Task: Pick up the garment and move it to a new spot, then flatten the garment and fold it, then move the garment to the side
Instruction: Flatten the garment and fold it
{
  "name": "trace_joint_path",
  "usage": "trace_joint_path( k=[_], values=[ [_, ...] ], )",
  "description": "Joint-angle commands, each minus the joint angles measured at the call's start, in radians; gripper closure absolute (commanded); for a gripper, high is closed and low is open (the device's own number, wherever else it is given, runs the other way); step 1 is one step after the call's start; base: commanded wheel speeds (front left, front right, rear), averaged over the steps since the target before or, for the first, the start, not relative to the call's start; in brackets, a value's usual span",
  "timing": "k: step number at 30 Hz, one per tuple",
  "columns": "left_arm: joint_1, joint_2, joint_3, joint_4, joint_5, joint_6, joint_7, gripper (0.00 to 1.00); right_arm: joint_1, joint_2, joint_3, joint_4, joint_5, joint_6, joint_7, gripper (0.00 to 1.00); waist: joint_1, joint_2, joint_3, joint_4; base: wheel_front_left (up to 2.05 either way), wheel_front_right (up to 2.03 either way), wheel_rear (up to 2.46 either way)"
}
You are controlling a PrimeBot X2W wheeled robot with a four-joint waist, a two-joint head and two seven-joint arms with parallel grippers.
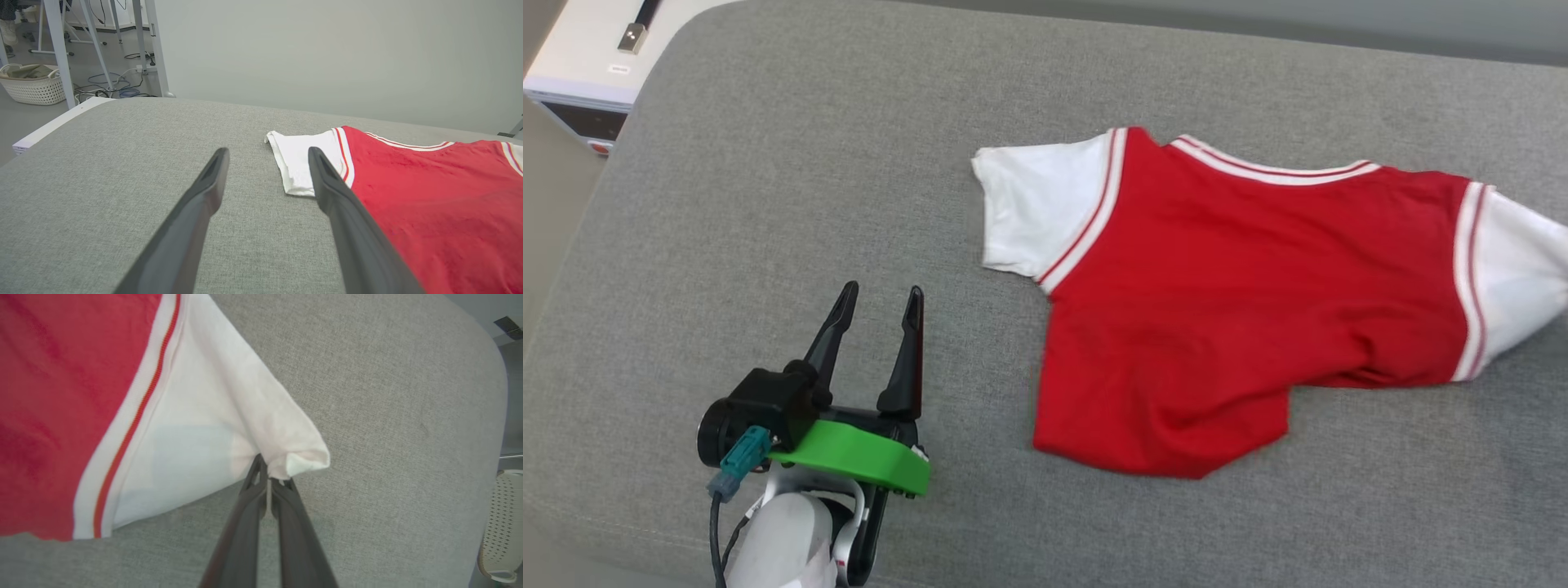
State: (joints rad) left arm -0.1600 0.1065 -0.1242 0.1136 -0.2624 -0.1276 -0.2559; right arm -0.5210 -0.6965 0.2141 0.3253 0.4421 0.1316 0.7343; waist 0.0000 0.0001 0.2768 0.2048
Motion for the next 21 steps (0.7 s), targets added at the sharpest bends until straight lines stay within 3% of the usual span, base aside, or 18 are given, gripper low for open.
trace_joint_path(
  k=[1,7,8,9,14,21],
  values=[
    [-0.016,0.004,-0.001,-0.004,0.000,-0.003,-0.006,0.00,0.005,-0.021,0.001,0.010,-0.008,-0.001,-0.011,1.00,0.0000,-0.0001,0.018,0.002,0.00,0.00,0.00],
    [-0.034,0.000,-0.006,-0.001,-0.003,-0.003,-0.006,0.00,-0.022,-0.051,-0.014,0.102,-0.057,-0.001,-0.075,1.00,0.0000,-0.0001,0.047,0.010,0.00,0.00,0.00],
    [-0.035,0.000,-0.006,0.001,-0.003,-0.003,-0.006,0.00,-0.028,-0.039,-0.021,0.124,-0.068,-0.001,-0.093,0.60,0.0000,-0.0001,0.047,0.010,0.00,0.00,0.00],
    [-0.037,0.000,-0.006,0.003,-0.003,-0.003,-0.006,0.00,-0.034,-0.025,-0.029,0.141,-0.078,-0.001,-0.108,0.00,0.0000,-0.0001,0.048,0.010,0.00,0.00,0.00],
    [-0.039,0.003,0.000,0.018,-0.001,-0.003,-0.006,0.00,-0.062,0.048,-0.043,0.202,-0.140,-0.001,-0.203,0.00,0.0000,-0.0001,0.021,-0.001,0.00,0.00,0.00],
    [-0.025,0.015,0.000,0.031,-0.002,-0.003,-0.006,0.00,-0.074,0.122,-0.058,0.184,-0.176,-0.001,-0.356,0.00,0.0000,-0.0001,-0.067,-0.043,0.00,0.00,0.00]
  ],
)
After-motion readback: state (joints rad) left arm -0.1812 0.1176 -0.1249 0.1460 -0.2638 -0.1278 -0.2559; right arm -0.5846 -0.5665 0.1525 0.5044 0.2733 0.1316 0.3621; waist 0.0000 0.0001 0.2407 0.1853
